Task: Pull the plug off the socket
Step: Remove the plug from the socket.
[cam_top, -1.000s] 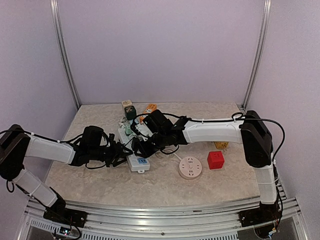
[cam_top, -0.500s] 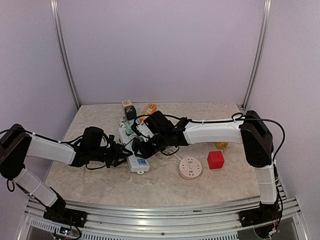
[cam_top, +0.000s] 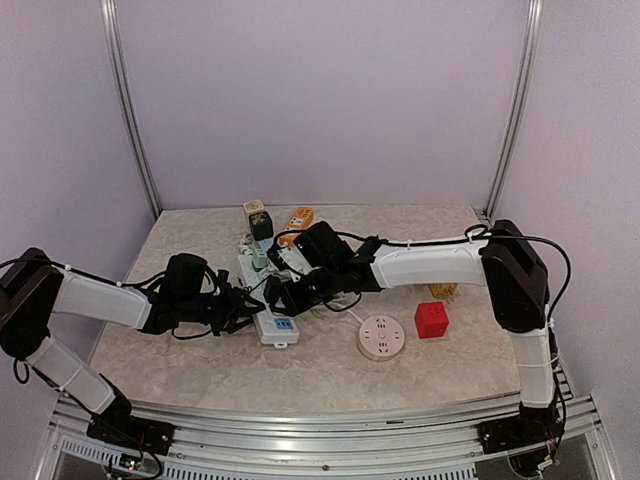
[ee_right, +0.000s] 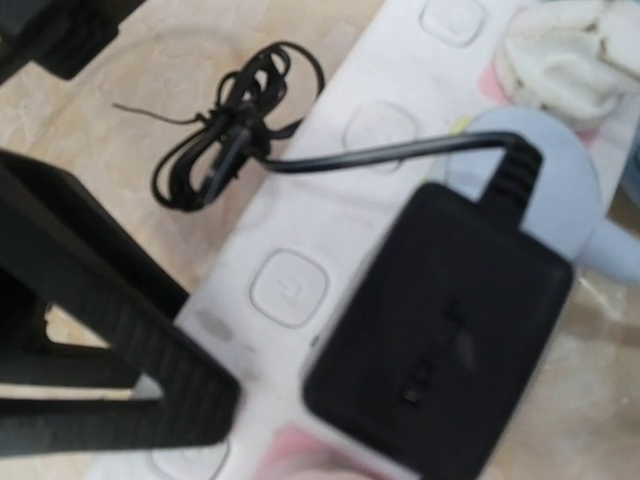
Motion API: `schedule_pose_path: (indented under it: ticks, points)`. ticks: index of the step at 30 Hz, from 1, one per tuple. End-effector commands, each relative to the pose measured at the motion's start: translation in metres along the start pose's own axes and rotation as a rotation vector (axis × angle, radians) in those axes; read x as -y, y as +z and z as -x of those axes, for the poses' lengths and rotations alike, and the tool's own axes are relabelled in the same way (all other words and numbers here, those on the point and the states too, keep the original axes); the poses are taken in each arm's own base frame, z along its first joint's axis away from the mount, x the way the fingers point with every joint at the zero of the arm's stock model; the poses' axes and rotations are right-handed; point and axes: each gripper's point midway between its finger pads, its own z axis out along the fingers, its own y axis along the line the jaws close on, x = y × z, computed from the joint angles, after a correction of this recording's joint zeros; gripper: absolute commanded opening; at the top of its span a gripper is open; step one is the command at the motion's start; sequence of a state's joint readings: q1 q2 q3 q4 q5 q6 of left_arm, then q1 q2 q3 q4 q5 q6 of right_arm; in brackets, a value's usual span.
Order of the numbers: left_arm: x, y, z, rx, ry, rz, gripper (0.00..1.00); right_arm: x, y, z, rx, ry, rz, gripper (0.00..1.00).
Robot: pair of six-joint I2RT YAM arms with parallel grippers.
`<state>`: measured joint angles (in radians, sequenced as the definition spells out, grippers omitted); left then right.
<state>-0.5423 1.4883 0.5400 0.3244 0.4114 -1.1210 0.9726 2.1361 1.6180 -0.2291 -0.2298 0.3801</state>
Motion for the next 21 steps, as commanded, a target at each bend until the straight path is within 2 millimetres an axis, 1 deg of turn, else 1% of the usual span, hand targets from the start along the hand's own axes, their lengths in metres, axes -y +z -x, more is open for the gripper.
schedule_pose_path:
  ticks: [1,9,13,21]
  points:
    - [-0.001,0.000,-0.004,-0.009,0.054,-0.001,0.17,-0.014,-0.033,0.044,0.128,0.012,0.055,0.00]
    - [0.002,0.001,-0.003,-0.010,0.070,-0.009,0.11,-0.007,-0.031,0.040,0.106,-0.034,-0.027,0.00]
    - [0.003,0.002,-0.003,-0.013,0.078,-0.008,0.09,-0.009,-0.029,0.041,0.093,-0.084,-0.094,0.00]
    - [0.002,0.003,-0.004,-0.016,0.093,0.017,0.07,-0.013,-0.019,0.035,0.040,-0.178,-0.215,0.00]
